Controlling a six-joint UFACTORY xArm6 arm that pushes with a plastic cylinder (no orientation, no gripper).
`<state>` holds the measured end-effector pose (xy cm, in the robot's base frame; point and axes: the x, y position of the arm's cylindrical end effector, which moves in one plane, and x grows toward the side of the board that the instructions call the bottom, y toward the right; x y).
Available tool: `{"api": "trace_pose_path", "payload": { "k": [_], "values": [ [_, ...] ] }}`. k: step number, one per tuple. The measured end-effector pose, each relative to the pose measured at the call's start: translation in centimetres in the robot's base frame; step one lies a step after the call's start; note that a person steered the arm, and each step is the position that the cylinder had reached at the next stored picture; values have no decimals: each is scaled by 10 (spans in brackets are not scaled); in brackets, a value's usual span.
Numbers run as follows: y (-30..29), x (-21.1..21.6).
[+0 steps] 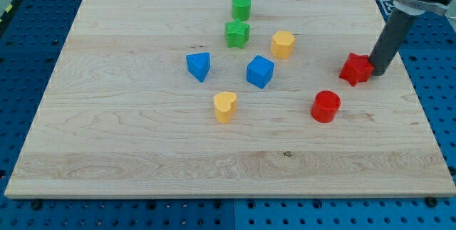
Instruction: Slide the red star slightly to the left
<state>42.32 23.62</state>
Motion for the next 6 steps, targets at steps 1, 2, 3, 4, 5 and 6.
{"api": "trace_pose_path", "payload": {
  "k": [1,2,3,4,5,6],
  "values": [
    [-8,2],
    [-8,3],
    [-9,3],
    [-15,3],
    [-26,3],
    [-27,1]
  ]
}}
